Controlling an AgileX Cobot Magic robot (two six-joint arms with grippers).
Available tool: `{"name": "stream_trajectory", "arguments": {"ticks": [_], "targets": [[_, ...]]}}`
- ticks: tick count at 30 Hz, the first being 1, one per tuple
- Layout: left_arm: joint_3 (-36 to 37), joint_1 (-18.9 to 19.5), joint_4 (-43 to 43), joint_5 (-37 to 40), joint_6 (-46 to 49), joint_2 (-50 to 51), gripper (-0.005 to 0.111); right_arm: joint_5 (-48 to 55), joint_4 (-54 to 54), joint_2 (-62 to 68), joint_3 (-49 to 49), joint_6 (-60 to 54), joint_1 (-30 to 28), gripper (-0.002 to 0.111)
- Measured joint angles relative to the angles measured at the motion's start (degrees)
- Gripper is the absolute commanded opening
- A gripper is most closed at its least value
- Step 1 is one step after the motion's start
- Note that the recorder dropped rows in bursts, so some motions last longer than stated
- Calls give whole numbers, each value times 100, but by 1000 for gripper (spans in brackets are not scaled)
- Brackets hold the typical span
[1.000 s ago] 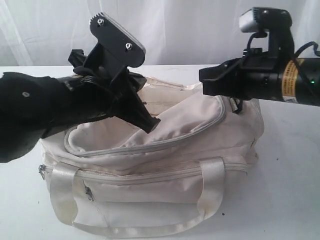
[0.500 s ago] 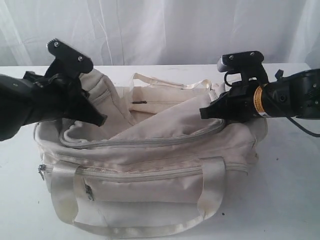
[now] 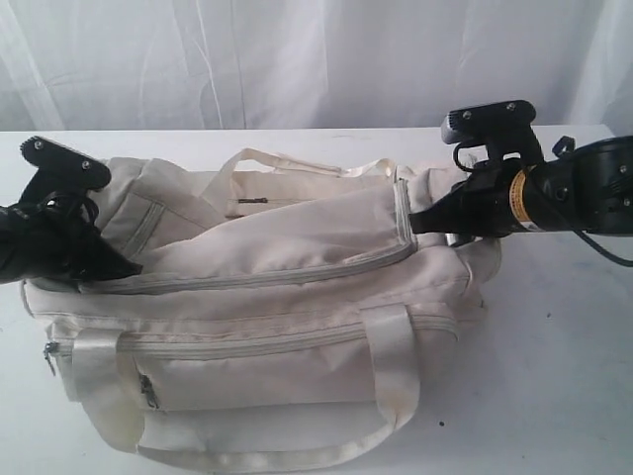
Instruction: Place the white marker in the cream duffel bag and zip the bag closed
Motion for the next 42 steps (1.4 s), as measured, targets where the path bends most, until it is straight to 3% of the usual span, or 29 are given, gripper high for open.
{"name": "stream_trajectory", "arguments": {"ticks": [6, 19, 29, 42], "targets": [[-43, 41, 29, 220, -359, -119, 16, -458, 0, 0, -4, -207, -83, 0], [-796, 56, 374, 1235, -482, -1486, 16, -2039, -13, -486, -591, -333, -86, 0], [-1202, 56, 666, 1406, -639, -372, 16, -2405, -11, 460, -1165, -263, -86, 0], [-1269, 78, 842, 319, -578, 640, 16, -1952, -22, 1006, -1273, -179, -86, 0]]}}
